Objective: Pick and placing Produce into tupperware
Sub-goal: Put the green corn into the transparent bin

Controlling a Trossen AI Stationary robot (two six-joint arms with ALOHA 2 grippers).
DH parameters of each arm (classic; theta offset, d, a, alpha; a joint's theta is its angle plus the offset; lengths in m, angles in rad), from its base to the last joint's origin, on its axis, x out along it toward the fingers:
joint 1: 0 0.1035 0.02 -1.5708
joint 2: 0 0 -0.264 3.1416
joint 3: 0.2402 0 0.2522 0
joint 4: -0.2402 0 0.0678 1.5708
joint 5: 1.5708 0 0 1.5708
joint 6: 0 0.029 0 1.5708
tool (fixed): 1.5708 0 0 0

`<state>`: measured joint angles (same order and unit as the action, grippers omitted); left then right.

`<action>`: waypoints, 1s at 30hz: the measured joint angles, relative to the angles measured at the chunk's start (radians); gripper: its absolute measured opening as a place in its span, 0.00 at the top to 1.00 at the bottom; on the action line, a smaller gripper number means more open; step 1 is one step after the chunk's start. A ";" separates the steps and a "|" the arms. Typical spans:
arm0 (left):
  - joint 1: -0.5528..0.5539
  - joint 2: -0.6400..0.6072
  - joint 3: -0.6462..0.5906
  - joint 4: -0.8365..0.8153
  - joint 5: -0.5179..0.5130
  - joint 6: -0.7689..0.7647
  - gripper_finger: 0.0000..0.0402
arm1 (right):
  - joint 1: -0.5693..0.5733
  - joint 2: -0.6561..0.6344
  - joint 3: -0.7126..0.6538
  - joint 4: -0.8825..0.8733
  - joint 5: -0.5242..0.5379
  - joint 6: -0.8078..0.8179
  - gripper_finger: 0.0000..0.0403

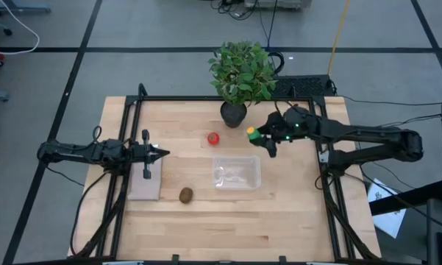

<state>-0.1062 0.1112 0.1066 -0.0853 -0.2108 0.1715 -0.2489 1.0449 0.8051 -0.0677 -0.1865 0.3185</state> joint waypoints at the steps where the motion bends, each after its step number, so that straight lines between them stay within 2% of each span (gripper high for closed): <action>1: 0.000 0.000 0.000 0.000 0.000 0.000 0.99 | 0.007 -0.010 0.000 0.019 0.000 -0.012 0.49; 15: 0.000 0.000 0.000 0.000 0.000 0.000 0.99 | 0.061 -0.256 0.002 0.054 0.014 -0.202 0.49; 26: 0.000 0.000 0.000 0.000 -0.001 -0.013 0.99 | 0.123 -0.353 -0.010 0.025 0.037 -0.288 0.48; 30: 0.000 0.000 0.000 -0.001 -0.001 -0.016 0.99 | 0.127 -0.403 -0.043 0.026 0.085 -0.298 0.48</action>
<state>-0.1062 0.1112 0.1066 -0.0860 -0.2115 0.1556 -0.1219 0.6422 0.7617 -0.0421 -0.1015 0.0208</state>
